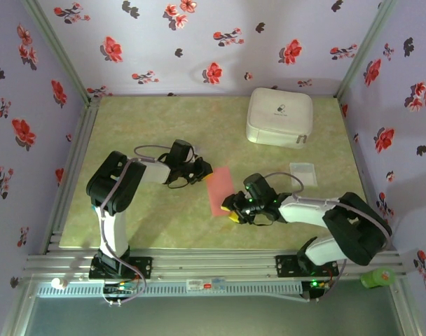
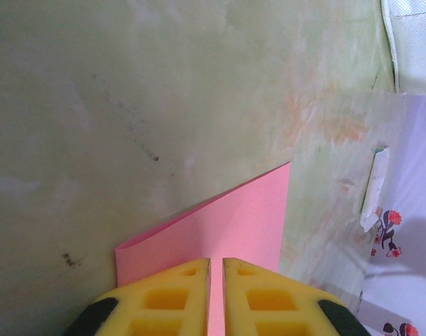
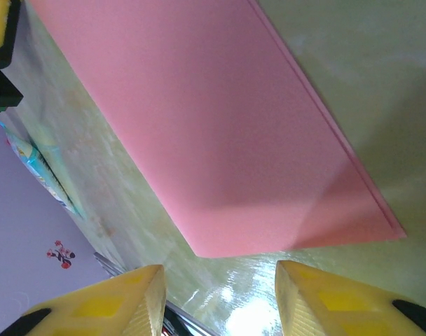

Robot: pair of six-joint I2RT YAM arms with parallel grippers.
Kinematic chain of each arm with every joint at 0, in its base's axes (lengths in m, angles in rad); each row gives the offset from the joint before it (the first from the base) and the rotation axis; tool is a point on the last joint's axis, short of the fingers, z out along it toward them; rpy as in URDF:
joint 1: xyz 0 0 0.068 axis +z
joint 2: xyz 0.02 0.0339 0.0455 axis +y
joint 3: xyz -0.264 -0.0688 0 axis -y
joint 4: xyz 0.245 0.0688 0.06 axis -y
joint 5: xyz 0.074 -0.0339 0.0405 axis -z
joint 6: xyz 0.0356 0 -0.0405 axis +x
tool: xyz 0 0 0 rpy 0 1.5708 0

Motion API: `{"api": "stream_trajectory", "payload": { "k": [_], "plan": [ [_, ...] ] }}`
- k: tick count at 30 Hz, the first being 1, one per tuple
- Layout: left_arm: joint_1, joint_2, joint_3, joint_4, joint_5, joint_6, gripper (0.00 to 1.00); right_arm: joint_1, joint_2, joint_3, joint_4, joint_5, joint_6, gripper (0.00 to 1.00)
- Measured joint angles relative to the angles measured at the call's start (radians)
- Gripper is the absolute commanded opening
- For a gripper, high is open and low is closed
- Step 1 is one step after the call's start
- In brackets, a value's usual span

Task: Fold a paper plane with a square sheet of paper (pick it up from the middle)
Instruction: Fold the triangle a second time at the center of the table.

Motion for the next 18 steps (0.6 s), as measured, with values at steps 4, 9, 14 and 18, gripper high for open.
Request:
{"api": "stream_trajectory", "payload": {
  "k": [4, 9, 14, 18],
  "plan": [
    [0.000, 0.000, 0.000, 0.000, 0.000, 0.000, 0.14, 0.000, 0.027, 0.001, 0.020, -0.009, 0.004, 0.45],
    [0.000, 0.000, 0.000, 0.000, 0.001, 0.000, 0.14, 0.000, 0.027, 0.001, 0.023, -0.009, 0.004, 0.44],
    [0.000, 0.000, 0.000, 0.000, 0.002, 0.000, 0.14, -0.007, 0.024, 0.005, 0.021, 0.012, -0.013, 0.44],
    [0.000, 0.000, 0.000, 0.000, 0.002, 0.000, 0.14, -0.020, -0.004, 0.009, 0.015, 0.056, -0.035, 0.45]
  ]
}}
